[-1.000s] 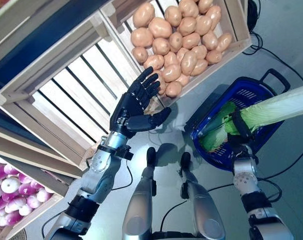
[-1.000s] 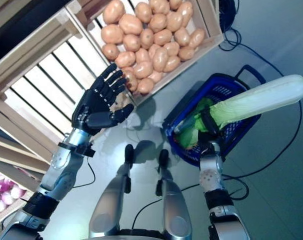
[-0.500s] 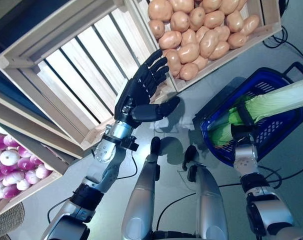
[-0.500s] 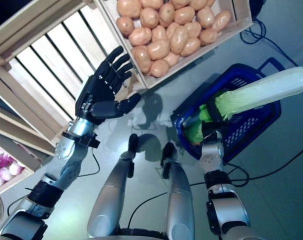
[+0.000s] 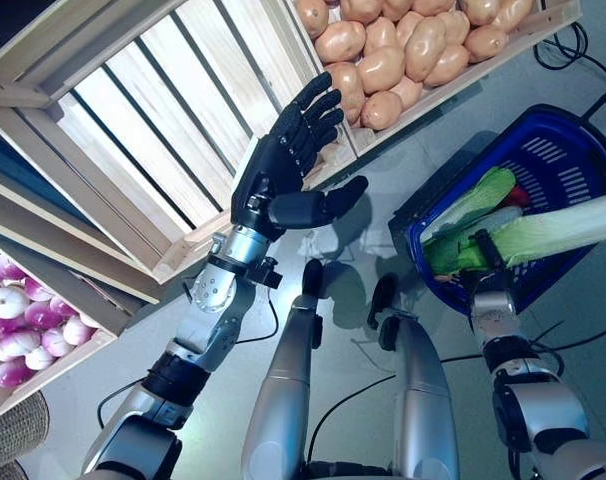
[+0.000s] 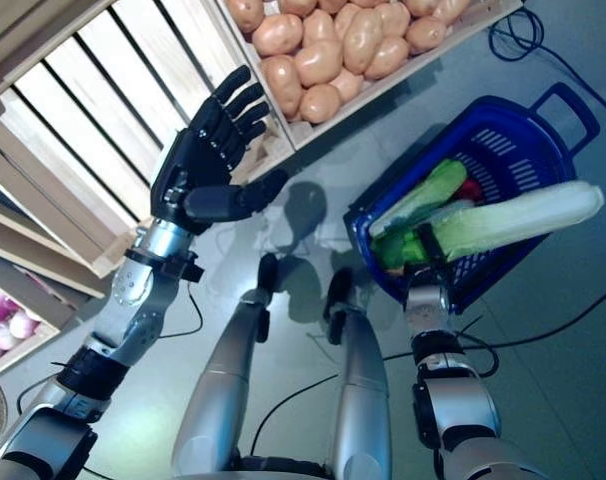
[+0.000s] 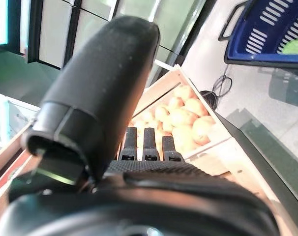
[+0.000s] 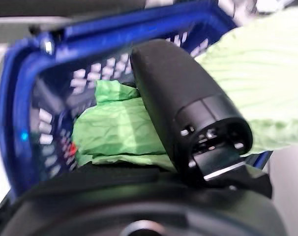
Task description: Put vegetables into the basket
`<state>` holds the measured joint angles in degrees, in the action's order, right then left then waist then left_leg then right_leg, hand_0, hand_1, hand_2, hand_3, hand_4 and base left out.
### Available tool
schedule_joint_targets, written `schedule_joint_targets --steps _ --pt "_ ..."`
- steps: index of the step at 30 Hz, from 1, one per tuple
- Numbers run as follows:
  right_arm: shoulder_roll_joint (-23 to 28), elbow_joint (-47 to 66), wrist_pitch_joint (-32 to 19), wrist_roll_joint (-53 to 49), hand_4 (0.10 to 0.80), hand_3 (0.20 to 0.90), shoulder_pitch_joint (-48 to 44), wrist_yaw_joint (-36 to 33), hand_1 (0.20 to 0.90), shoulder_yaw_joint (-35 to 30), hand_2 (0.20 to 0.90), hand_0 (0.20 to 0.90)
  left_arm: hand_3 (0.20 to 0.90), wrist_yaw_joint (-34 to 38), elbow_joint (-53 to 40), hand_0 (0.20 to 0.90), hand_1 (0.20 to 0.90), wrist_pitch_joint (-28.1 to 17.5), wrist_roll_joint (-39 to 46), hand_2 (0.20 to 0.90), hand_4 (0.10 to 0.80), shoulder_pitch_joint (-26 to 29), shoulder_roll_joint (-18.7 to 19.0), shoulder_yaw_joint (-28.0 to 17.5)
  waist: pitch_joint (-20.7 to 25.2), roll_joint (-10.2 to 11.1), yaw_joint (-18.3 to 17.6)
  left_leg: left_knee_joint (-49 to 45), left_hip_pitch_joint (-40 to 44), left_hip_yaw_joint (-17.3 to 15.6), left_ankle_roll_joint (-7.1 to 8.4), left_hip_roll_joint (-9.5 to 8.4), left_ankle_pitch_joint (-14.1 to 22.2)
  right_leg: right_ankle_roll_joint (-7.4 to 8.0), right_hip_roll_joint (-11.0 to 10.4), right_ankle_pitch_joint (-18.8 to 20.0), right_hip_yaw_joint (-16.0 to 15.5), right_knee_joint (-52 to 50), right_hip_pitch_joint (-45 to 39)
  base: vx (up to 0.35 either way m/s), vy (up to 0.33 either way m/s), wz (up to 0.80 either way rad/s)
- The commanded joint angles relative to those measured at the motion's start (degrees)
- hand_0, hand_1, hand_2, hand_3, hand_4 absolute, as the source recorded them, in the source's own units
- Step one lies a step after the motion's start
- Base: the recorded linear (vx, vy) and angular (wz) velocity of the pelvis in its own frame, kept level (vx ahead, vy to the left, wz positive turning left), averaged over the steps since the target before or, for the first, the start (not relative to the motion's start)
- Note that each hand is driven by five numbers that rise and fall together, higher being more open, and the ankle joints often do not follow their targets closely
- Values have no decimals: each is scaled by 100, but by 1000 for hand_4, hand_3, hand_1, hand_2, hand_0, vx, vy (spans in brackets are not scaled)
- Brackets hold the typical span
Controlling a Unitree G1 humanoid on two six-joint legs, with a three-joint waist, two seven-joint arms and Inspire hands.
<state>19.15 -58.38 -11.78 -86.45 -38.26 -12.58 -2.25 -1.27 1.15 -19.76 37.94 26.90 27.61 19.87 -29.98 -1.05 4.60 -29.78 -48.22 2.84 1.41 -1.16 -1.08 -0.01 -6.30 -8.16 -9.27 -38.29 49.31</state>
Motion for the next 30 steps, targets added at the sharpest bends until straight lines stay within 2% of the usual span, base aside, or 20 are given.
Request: schedule_joint_targets --steps 1,4,8,9,10,17,19,23,30 --pt "371 338 6 -331 400 300 -249 -387 300 -210 300 300 900 -38 -663 900 900 -627 -114 900 800 366 -197 -152 19 -218 96 -299 29 -57 -47 -289 633 148 173 222 -55 165 -252 9 -46 -1" --pt "393 204 172 -655 400 300 -275 -556 300 -284 300 300 900 -53 -663 900 900 -654 -54 900 800 357 -182 -117 19 -238 115 -265 -21 -36 -76 -303 608 139 181 221 -74 177 -192 -2 -46 -1" --pt "342 152 315 -494 408 312 -276 -697 312 -295 312 312 900 -168 -735 900 900 -590 -49 900 800 285 -238 -87 19 -275 126 -299 -31 -16 -52 -322 620 140 190 219 -83 147 -190 33 -31 0" --pt "332 149 403 -471 549 524 -277 -710 524 -288 524 524 900 -156 -741 900 900 -576 -51 900 800 290 -243 -63 19 -278 127 -305 -40 -12 -55 -325 623 138 195 210 -85 142 -190 38 -37 0" --pt "339 140 514 -424 800 900 -284 -702 900 -270 900 900 900 -118 -757 900 900 -555 -80 900 800 302 -248 -39 19 -278 130 -318 -59 -13 -66 -326 626 131 196 198 -90 126 -176 39 -39 0" --pt "336 203 523 -20 800 900 -168 -871 900 -169 900 900 900 -201 -831 900 900 -519 -54 900 800 167 -245 -30 19 -271 140 -356 -107 -22 -66 -311 609 113 171 215 -141 72 -117 26 -28 1" --pt "349 148 687 894 800 900 -97 -1431 900 -115 900 900 900 -182 -842 900 900 -503 -79 900 800 127 -224 -23 19 -256 144 -391 -133 -19 -63 -307 615 111 177 218 -140 54 -108 19 -35 0" --pt "508 -218 869 1724 800 900 -157 -1777 900 -29 900 900 900 -271 -936 900 900 -387 -40 900 800 137 -179 -53 19 -225 189 -388 -126 -22 -78 -288 630 102 171 237 -173 96 -125 14 -34 2" --pt "582 -544 955 2178 800 900 -222 -2227 900 143 900 900 900 -321 -1066 900 900 -327 41 900 800 128 -101 -20 19 -159 230 -269 107 -27 -86 -305 653 85 230 316 -207 343 -375 0 -4 1"
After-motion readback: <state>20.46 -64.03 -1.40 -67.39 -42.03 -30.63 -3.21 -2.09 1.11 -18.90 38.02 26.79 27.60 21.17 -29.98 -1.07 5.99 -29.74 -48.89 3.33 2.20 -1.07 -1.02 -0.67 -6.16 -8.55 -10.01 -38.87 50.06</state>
